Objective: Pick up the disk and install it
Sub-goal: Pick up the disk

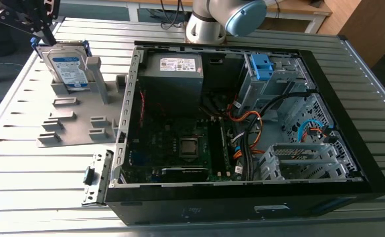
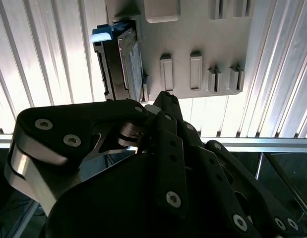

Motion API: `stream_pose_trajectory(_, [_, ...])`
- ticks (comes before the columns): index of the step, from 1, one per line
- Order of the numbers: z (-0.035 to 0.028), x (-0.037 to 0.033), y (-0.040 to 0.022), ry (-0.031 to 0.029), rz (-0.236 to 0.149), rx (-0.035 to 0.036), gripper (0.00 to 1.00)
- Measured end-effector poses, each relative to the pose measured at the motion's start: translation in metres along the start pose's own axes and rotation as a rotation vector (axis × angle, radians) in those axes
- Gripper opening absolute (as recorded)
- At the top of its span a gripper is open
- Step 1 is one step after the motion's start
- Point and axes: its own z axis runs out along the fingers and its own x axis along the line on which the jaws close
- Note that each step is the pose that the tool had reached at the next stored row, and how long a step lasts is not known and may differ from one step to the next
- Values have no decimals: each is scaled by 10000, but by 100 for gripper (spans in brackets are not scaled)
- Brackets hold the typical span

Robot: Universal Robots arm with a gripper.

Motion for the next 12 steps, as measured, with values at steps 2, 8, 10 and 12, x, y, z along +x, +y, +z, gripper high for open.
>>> stream_pose_trajectory(2, [0,0,0,0,-66,-2,11])
stream_pose_trajectory(8, [0,0,0,-2,-262,-9,11])
stream_pose_trajectory(10, [-1,0,0,-2,-326,-11,11])
stream_pose_trajectory(12, [-1,0,0,-3,-387,-13,11])
